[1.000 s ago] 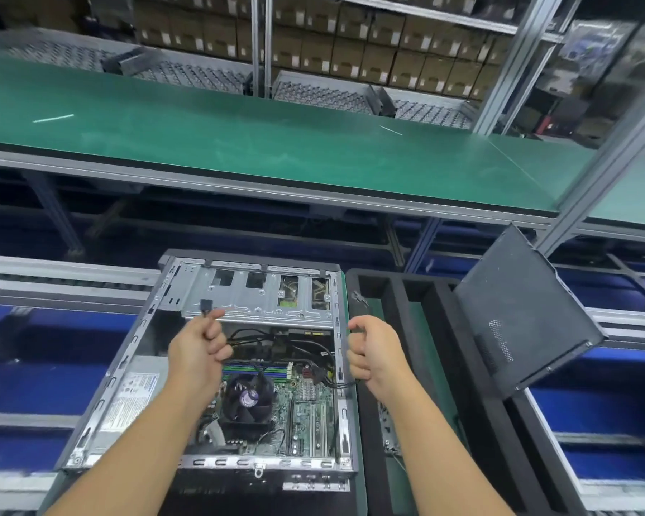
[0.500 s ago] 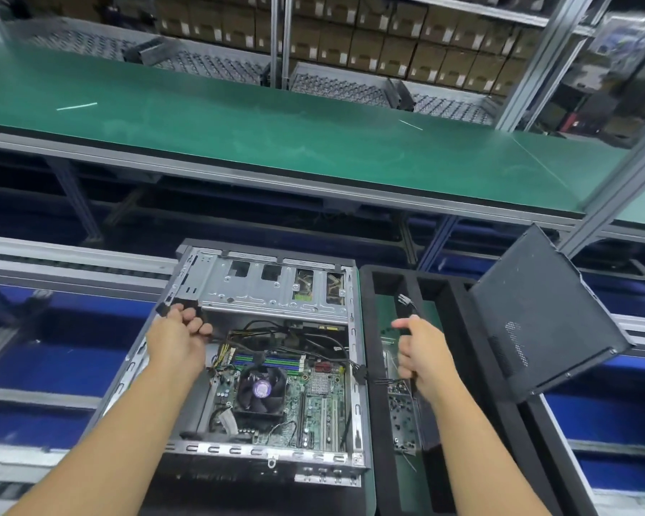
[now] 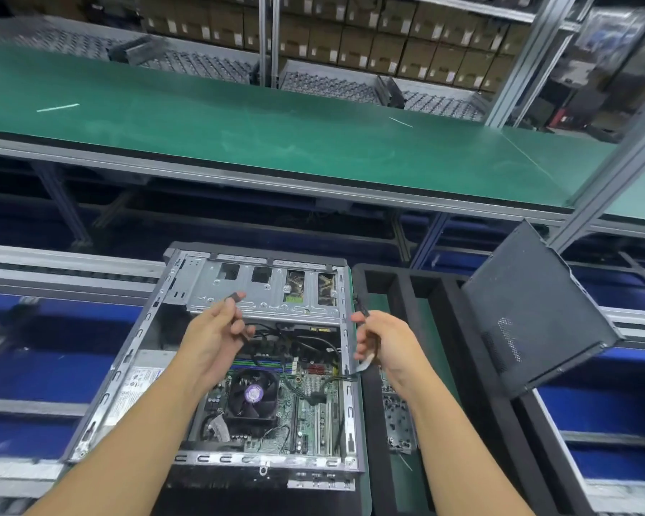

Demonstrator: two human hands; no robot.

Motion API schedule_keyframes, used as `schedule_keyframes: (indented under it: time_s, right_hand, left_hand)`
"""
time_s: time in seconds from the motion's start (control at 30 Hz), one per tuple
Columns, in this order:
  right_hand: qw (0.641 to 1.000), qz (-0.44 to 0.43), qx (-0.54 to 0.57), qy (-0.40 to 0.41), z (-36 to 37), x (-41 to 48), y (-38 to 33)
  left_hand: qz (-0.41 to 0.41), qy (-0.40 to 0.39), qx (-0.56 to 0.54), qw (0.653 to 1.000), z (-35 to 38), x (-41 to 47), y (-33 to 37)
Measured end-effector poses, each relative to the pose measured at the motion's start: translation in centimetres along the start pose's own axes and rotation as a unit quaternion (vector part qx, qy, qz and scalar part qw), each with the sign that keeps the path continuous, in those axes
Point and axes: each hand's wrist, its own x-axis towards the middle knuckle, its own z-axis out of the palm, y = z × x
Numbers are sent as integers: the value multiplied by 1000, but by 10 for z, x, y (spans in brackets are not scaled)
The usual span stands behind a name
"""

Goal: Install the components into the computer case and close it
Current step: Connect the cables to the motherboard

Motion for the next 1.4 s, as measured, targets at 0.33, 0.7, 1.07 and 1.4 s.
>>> schedule_keyframes:
  time_s: [0.33,0.7,1.07,1.4]
  right_hand:
    - [976,76,171,-109,19,-6,-3]
    - [980,139,-107,-96,49,-20,9]
    - [974,220,-59,20,96,-15,65]
    - [978,203,-5,53,101,-24,80]
  left_hand:
    - [-71,-65,19,995,17,-7,-7]
    - [-94,-117,168,974,27,-5,-35]
    - [-134,-46,308,941,39,2,-63]
    - [-54,-47,378,923,42,-6,-83]
